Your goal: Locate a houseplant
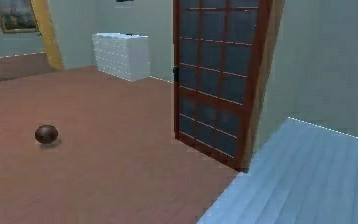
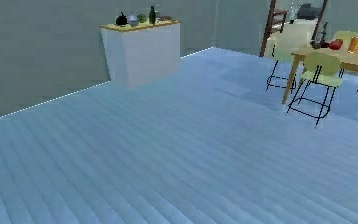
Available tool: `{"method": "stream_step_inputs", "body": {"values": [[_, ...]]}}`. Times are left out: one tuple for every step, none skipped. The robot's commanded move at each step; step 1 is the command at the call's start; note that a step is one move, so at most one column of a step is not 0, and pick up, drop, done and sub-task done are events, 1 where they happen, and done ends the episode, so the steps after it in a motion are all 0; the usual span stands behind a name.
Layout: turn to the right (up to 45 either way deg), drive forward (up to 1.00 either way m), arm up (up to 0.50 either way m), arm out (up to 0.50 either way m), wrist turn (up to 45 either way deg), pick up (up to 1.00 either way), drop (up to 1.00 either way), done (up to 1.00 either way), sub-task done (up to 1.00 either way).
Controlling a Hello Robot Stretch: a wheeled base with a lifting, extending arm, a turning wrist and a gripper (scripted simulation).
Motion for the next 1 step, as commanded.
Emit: {"method": "stream_step_inputs", "body": {"values": [[0.0,0.5,0.0,0.0,0.0,0.0,0.0,0.0,0.0]]}}
